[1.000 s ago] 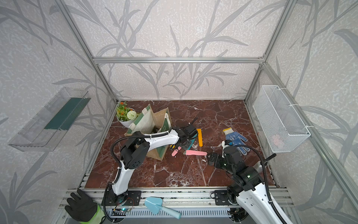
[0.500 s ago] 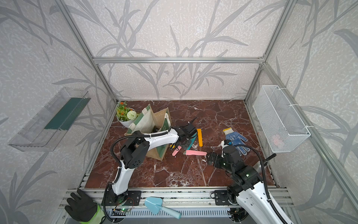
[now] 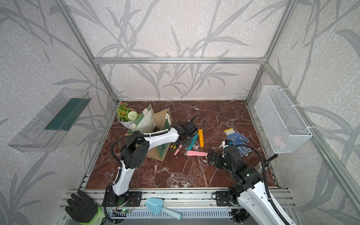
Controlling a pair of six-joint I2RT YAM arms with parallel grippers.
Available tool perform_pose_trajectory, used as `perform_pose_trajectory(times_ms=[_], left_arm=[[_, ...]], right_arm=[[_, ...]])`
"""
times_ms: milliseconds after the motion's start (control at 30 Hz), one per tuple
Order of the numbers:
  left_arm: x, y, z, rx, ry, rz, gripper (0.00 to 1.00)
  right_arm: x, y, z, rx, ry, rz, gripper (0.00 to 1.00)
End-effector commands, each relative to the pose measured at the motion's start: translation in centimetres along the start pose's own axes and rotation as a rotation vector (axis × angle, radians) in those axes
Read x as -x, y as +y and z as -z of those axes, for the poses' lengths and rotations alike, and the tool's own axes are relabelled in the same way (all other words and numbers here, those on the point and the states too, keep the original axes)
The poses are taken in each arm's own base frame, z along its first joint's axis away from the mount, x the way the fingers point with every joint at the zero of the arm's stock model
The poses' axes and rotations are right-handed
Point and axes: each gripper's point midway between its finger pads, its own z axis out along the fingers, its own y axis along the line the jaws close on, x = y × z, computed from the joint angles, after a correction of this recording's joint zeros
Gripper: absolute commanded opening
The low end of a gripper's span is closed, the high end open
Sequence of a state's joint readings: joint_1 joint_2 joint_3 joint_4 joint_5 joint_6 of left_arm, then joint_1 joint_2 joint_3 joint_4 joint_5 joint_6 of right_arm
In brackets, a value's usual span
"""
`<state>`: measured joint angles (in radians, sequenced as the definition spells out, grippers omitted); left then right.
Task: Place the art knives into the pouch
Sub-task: Pick up the utility knife at the center of the board.
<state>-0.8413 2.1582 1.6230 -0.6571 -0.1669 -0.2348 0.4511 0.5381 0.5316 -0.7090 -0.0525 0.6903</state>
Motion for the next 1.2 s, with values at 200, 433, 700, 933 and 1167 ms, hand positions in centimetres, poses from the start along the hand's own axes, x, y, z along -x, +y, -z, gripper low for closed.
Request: perform_pose_trajectory(times_ms=[200, 433, 700, 933, 1167], left_arm=[[-3.5, -0.1, -3.7, -0.018, 0.163, -0.024, 0.21], [-3.6, -0.2, -4.0, -0.019, 0.175, -0.033, 0.15], [-1.7, 0.3, -1.6, -0.015, 0.131, -0.038, 0.07], [1.8, 1.6, 4.1, 0.008, 0.029, -0.032, 0.06], [6.3, 3.7, 12.7, 0.032, -0.124, -0.004, 0.07]], right_arm=[[0.2, -0.6, -0.2, -0.027, -0.017, 0.001, 1.0], [0.3, -0.8, -0.3, -0.039, -0.019, 0.006, 1.0], [0.5, -0.5, -0.6, -0.034, -0.018, 0.004, 1.0], [1.6, -0.5, -0.5, -0.06, -0.048, 0.021, 1.0], [4.8, 0.8, 0.8, -0.086, -0.121, 0.141, 1.0]])
